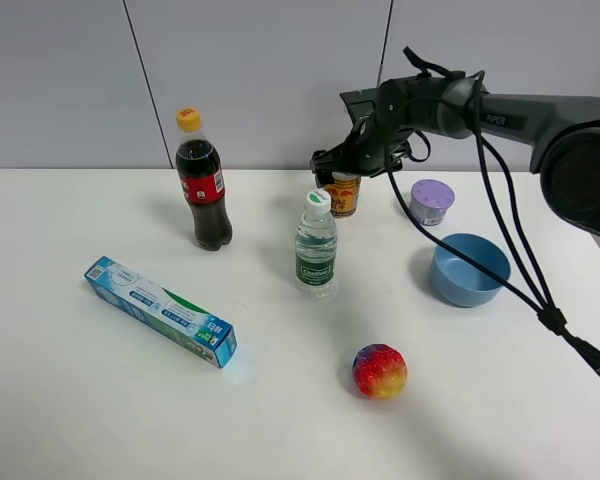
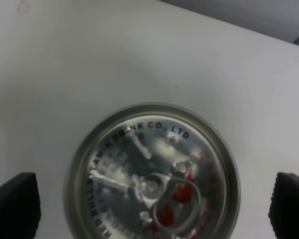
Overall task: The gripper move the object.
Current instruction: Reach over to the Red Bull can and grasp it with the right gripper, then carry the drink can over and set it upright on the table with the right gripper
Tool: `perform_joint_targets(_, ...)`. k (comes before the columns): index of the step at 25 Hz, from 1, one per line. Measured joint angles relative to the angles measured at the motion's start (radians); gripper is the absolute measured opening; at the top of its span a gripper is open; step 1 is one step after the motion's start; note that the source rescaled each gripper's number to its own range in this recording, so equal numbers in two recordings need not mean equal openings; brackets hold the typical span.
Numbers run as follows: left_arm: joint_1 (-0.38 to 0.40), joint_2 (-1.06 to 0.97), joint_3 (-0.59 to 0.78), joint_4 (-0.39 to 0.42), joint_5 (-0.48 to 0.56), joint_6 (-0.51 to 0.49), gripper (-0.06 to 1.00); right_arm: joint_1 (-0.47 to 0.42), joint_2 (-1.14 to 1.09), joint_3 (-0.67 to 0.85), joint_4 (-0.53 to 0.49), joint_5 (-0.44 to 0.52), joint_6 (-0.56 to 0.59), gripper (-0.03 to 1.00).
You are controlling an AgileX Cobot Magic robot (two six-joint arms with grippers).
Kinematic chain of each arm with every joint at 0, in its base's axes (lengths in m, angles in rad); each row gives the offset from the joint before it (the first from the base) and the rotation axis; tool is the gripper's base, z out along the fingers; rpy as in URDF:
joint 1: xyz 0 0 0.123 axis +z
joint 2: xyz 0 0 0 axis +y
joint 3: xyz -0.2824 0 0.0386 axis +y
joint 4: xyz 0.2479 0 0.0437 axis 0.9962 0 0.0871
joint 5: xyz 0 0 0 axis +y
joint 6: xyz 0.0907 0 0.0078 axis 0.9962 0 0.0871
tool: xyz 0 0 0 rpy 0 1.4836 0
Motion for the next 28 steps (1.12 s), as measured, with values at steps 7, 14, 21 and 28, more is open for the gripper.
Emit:
perform_joint_targets(7,0.000,0.000,0.000,0.000,0.000,0.000,1.00,0.000,0.054,0.000,0.029,-0.073,0.000,0.70)
perform_joint_targets(14,0.000,0.000,0.000,0.000,0.000,0.000,1.00,0.000,0.082,0.000,0.049,-0.120,0.000,0.69)
perform_joint_targets(21,0.000,0.000,0.000,0.000,0.000,0.000,1.00,0.000,0.091,-0.001,0.039,-0.113,-0.002,0.00)
perform_joint_targets(28,0.000,0.000,0.000,-0.001,0.000,0.000,1.00,0.000,0.088,-0.007,0.038,-0.085,-0.002,0.00)
